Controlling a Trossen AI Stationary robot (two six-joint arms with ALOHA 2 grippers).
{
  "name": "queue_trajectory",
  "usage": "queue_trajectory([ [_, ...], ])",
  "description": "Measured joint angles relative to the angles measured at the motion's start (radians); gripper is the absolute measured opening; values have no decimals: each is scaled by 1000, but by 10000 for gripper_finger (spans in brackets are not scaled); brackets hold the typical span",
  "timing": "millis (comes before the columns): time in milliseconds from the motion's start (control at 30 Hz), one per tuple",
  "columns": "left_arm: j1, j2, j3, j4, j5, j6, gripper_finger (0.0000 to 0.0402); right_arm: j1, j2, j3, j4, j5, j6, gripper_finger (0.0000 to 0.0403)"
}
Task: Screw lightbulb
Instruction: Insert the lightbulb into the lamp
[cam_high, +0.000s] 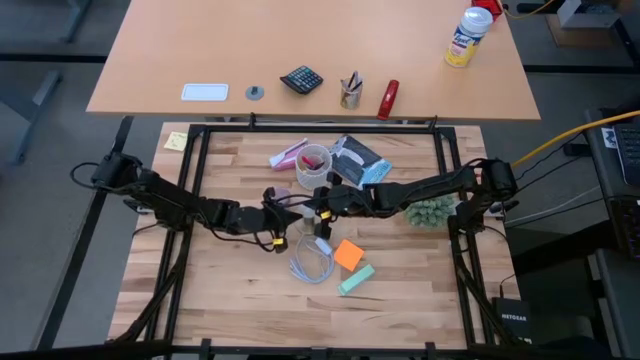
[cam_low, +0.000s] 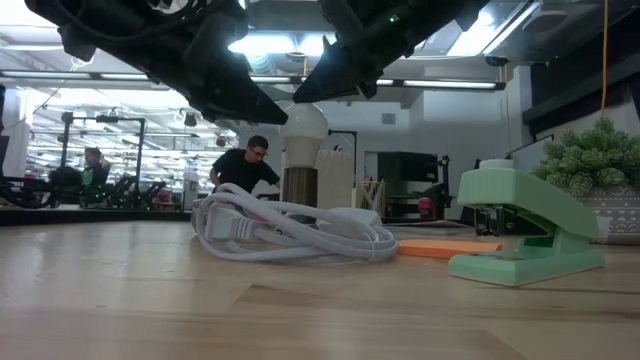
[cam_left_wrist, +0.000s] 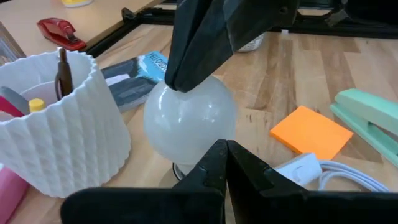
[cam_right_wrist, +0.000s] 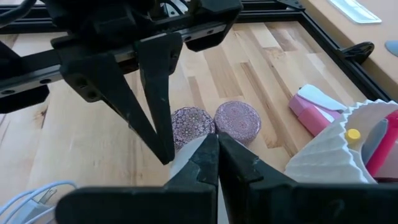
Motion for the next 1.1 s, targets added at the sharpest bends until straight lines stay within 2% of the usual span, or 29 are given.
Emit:
queue_trajectory([
  [500,7,1,0,-4,-155,0,1,1,0,0,-1,-12,0,7],
  [767,52,-9,0,-5,-173,44,1,2,0,0,-1,-13,0,7],
  [933,22,-68,0,-7,-173,108,1,2,0,0,0,2,0,7],
  [1033,-17,-106,0,-7,-143,106,1,2,0,0,-1,12,0,7],
  [1100,-42,-116,0,-6,-86,85,1,2,0,0,-1,20,0,7],
])
